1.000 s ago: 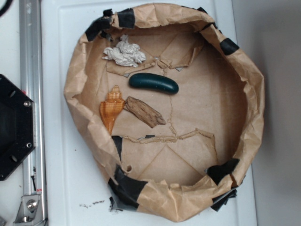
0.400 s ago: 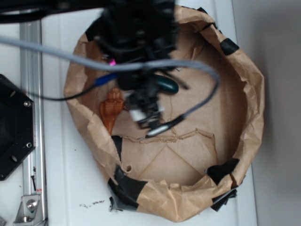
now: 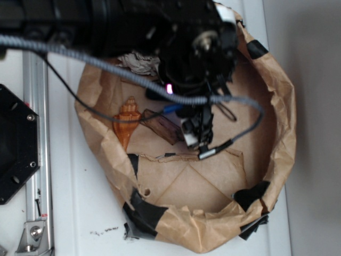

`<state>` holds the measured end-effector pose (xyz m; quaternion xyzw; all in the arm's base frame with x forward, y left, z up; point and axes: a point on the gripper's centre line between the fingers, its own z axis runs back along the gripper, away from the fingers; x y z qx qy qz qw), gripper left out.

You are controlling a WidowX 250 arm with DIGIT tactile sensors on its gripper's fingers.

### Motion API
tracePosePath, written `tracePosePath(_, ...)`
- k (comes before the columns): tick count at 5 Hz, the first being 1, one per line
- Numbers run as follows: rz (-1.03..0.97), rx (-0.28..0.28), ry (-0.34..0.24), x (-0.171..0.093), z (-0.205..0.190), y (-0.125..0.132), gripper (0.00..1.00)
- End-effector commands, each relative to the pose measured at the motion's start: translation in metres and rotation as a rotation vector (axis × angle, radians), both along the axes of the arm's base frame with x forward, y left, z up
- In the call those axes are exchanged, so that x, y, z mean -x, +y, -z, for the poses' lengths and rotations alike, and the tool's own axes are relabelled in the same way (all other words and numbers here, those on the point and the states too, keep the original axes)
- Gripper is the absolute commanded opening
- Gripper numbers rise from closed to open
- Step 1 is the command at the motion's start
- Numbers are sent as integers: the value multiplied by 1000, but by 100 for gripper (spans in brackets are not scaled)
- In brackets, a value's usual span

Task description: Grab the wood chip.

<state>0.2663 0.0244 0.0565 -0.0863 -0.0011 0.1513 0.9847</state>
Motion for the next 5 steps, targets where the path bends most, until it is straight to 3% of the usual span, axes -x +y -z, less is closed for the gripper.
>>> tracePosePath(1,178,-8,56,30,22,-14,100)
tracePosePath(3,207,0,95,65,18,-5,100)
tracePosePath(4,205,9,114,65,24,-5,100)
tracePosePath(5,217,-11,101,45,31,0,100)
